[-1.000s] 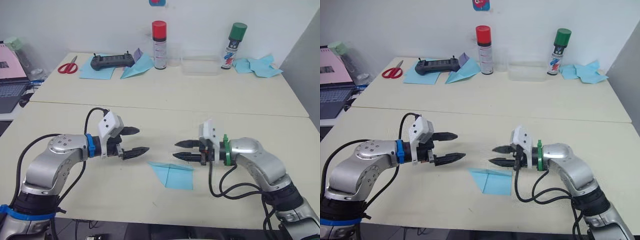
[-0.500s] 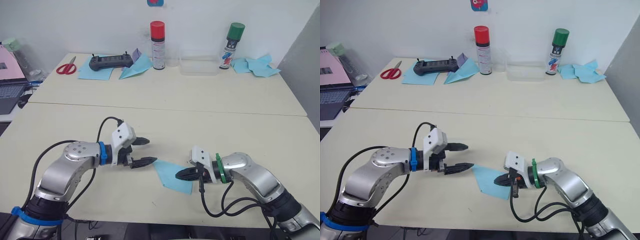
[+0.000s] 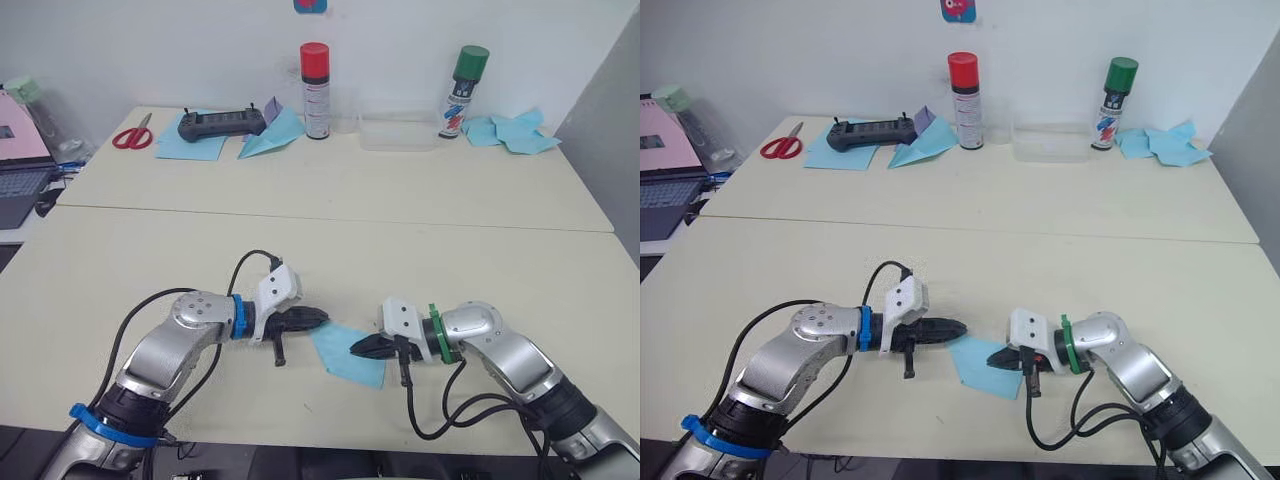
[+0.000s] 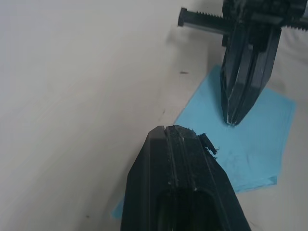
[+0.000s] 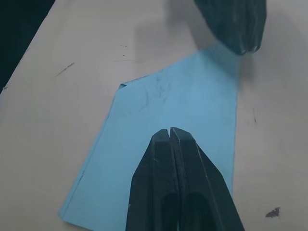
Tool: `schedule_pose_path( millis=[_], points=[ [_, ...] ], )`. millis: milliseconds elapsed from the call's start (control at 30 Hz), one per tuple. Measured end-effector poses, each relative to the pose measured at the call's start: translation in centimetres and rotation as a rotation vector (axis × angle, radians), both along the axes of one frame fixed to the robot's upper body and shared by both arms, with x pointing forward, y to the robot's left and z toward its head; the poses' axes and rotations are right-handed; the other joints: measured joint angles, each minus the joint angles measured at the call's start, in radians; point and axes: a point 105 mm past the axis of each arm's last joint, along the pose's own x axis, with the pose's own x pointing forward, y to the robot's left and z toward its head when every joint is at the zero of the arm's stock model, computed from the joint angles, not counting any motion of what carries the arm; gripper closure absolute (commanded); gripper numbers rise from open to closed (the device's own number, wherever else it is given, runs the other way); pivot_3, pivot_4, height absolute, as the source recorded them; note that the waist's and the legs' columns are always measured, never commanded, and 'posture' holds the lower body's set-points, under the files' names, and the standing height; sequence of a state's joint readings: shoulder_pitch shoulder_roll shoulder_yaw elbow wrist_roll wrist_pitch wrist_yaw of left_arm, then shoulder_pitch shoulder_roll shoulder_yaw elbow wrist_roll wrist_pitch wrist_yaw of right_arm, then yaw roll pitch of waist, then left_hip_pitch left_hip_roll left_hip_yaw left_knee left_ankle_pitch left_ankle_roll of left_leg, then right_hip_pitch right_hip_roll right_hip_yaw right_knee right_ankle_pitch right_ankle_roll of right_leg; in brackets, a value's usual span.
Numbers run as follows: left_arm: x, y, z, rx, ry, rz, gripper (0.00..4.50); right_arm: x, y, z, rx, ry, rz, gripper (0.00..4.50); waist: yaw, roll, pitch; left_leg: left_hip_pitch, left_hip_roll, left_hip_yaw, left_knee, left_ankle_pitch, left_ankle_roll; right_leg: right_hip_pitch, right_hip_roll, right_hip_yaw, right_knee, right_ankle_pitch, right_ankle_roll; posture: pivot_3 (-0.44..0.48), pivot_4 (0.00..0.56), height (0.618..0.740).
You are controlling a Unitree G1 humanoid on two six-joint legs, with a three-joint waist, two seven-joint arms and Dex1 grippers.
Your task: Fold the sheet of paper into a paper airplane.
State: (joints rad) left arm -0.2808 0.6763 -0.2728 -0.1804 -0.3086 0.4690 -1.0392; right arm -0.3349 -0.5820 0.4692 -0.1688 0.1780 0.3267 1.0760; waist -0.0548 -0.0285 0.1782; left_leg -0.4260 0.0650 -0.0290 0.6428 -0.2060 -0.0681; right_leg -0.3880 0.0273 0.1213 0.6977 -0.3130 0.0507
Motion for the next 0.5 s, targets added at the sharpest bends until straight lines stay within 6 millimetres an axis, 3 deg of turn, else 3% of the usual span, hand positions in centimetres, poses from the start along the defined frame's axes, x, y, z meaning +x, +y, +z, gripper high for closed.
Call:
schedule_pose_path(
  millis=[167,200,400,500],
  points=[
    [0.3,-0.2,-0.8,0.025,-0.020,-0.037,4.48,-0.1,-0.4,0.7,0.018,-0.010,-0.012,4.50,0.004,0.000,0.000,0.000,0.000,0.000,0.000,0.000,0.000,0.000,0.000,0.000,0.000,0.000,0.000,0.000,0.150,0.740],
    [0.3,-0.2,-0.9,0.023,-0.024,-0.042,4.50,-0.4,-0.5,1.1,0.034,-0.013,-0.007,4.32,0.006,0.000,0.000,0.000,0.000,0.000,0.000,0.000,0.000,0.001,0.000,0.000,0.000,0.000,0.000,0.000,0.150,0.740],
    [0.5,-0.3,-1.0,0.017,-0.021,-0.051,4.50,-1.6,-2.0,3.4,0.087,-0.054,0.005,2.67,0.010,0.000,0.000,0.001,0.000,0.000,0.001,0.000,0.000,0.003,0.000,0.000,0.000,0.000,0.001,0.000,0.150,0.740],
    [0.5,-0.3,-1.0,0.015,-0.017,-0.053,4.50,-2.7,-2.9,3.3,0.083,-0.072,0.016,1.65,0.011,0.000,0.000,0.002,0.000,0.000,0.001,0.000,0.000,0.003,0.000,0.000,0.000,0.000,0.001,0.000,0.150,0.740]
  ],
)
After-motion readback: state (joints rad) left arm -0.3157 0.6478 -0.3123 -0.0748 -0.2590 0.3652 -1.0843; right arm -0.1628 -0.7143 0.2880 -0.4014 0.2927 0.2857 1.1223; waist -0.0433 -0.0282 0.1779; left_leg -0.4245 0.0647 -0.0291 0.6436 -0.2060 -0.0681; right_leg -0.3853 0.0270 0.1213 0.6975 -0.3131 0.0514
